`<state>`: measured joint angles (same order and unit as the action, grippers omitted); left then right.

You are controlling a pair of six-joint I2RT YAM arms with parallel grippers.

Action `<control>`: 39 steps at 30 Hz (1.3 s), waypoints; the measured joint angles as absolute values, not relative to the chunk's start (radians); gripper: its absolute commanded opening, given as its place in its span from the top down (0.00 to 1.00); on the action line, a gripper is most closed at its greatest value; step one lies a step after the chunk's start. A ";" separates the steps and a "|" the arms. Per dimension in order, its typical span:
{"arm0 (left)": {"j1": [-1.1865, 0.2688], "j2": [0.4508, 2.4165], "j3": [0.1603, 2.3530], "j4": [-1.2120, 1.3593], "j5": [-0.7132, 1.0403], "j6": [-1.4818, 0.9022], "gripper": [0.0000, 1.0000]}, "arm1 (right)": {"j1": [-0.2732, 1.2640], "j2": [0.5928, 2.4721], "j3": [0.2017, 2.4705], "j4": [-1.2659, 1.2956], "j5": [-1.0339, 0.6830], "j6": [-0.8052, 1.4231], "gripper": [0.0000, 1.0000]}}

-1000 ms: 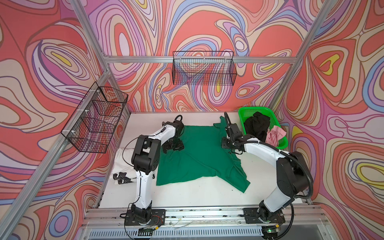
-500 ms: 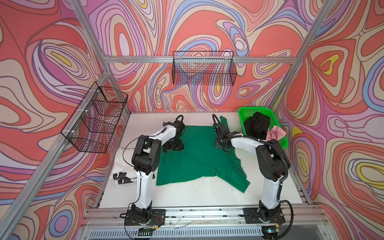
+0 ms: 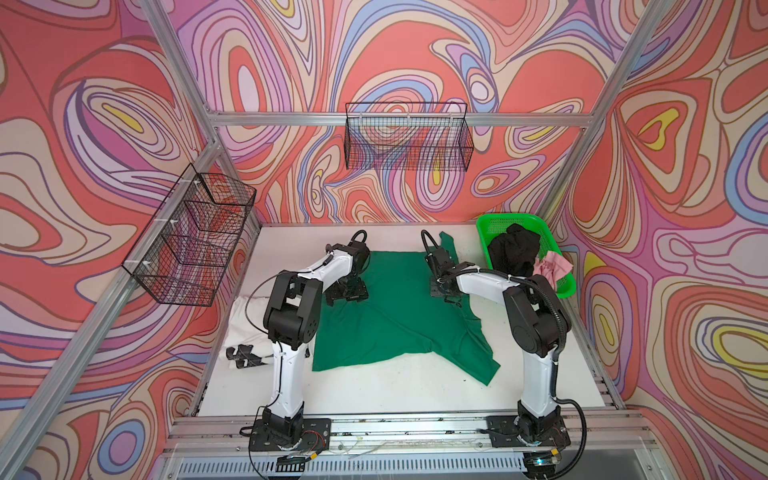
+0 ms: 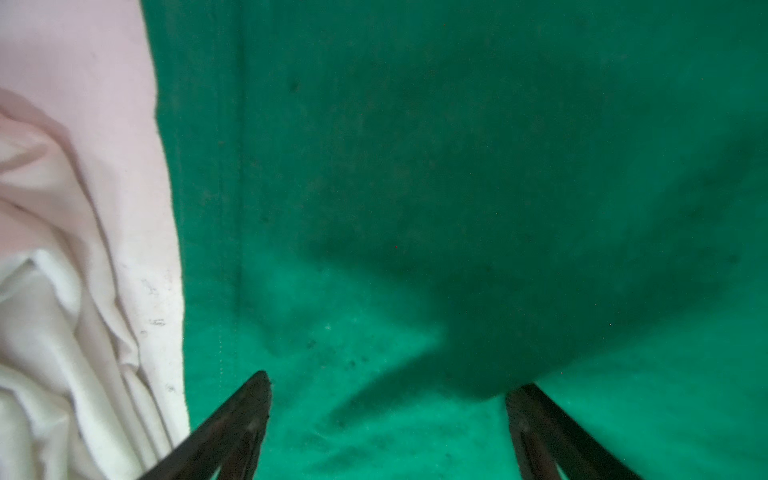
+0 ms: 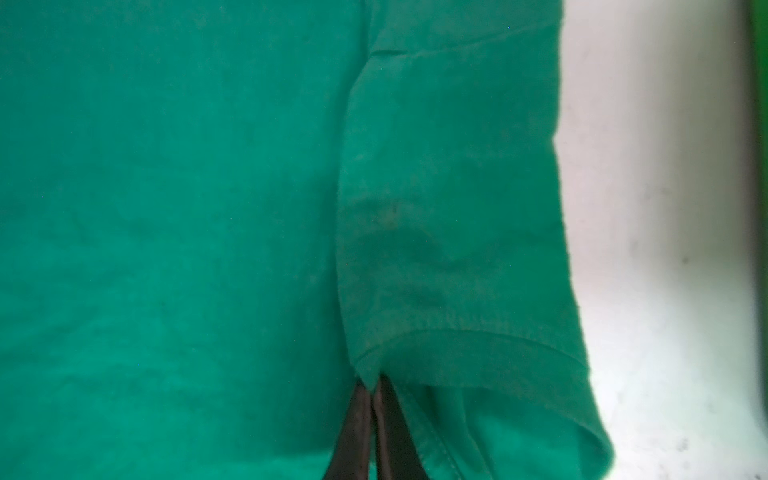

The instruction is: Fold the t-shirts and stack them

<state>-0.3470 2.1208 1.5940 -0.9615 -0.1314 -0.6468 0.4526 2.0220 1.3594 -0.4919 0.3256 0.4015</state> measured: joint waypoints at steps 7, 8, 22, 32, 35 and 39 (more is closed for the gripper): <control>-0.348 2.121 1.594 -0.961 -0.132 -0.646 0.11 | 0.389 1.940 1.348 -0.501 0.353 0.400 1.00; -0.348 2.121 1.594 -0.961 -0.133 -0.646 0.11 | 0.369 1.922 1.341 -0.501 0.355 0.400 1.00; -0.355 2.121 1.594 -0.960 -0.147 -0.639 0.11 | 0.281 1.858 1.301 -0.528 0.484 0.426 1.00; -0.358 2.119 1.591 -0.958 -0.156 -0.638 0.10 | 0.250 1.741 1.261 -0.549 0.526 0.484 0.69; -0.360 2.115 1.585 -0.953 -0.162 -0.639 0.10 | 0.249 1.703 1.269 -0.558 0.514 0.501 0.65; -0.360 2.113 1.583 -0.950 -0.163 -0.639 0.10 | 0.260 1.654 1.252 -0.518 0.442 0.509 0.59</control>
<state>-0.3603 2.1132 1.5826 -0.9497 -0.1631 -0.6388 0.2604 1.6535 1.2522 -0.5182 0.4419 0.5091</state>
